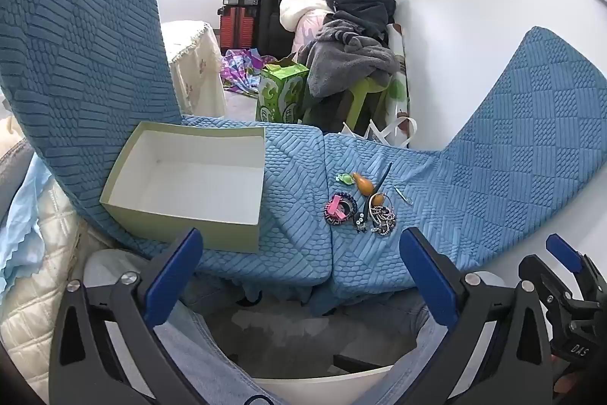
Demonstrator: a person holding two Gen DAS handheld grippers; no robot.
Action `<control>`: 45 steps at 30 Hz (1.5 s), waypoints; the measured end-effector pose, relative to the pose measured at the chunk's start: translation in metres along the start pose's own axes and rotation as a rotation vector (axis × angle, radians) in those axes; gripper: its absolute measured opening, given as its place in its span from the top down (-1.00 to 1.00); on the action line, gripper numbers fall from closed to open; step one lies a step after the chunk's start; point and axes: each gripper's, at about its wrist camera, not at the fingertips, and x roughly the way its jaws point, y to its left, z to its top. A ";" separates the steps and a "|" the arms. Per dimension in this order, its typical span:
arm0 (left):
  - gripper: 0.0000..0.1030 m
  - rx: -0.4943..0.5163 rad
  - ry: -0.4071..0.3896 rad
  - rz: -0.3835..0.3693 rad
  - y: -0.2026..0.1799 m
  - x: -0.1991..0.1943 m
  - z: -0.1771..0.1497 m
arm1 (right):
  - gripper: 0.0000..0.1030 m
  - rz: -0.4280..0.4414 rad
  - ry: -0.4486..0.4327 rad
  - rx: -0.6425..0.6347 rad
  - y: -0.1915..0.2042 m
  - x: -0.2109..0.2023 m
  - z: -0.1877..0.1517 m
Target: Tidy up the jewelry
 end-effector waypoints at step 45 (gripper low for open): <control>-1.00 0.019 0.048 0.032 -0.012 0.025 -0.021 | -1.00 -0.054 0.055 0.019 -0.015 0.021 -0.020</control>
